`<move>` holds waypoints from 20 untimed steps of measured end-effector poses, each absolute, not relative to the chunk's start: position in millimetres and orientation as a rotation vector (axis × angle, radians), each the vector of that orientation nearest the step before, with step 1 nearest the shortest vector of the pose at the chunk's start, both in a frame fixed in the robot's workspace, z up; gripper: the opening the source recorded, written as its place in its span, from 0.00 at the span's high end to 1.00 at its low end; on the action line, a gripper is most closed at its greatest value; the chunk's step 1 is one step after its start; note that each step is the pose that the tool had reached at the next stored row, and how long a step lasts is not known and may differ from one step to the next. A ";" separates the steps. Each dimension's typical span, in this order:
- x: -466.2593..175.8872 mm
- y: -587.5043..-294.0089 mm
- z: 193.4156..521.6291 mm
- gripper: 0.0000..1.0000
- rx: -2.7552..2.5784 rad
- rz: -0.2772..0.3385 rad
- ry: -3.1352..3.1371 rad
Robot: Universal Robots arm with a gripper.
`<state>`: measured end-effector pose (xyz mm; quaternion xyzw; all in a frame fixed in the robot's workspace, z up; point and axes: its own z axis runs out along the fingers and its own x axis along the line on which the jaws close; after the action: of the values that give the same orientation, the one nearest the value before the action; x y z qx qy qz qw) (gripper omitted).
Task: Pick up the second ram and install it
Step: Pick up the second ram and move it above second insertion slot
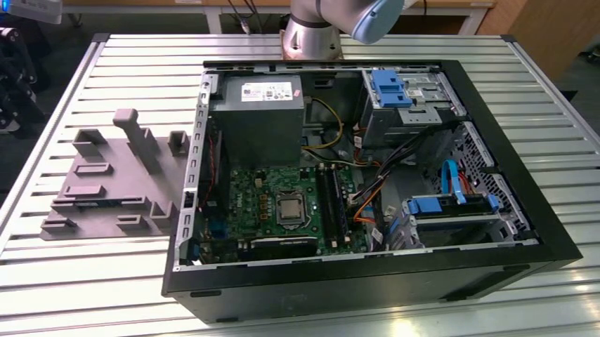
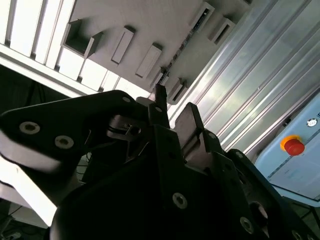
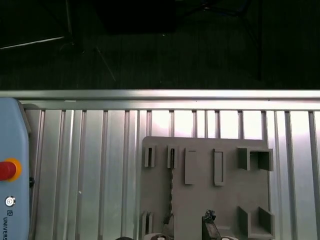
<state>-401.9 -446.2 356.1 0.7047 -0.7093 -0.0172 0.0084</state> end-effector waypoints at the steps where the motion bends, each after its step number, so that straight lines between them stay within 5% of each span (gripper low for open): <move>1: -401.9 -446.1 355.8 0.64 2.202 -0.054 -2.217; 20: -401.9 -446.2 350.3 0.64 2.202 -0.054 -2.216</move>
<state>-401.9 -446.2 350.3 0.7046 -0.7093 -0.0171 0.0084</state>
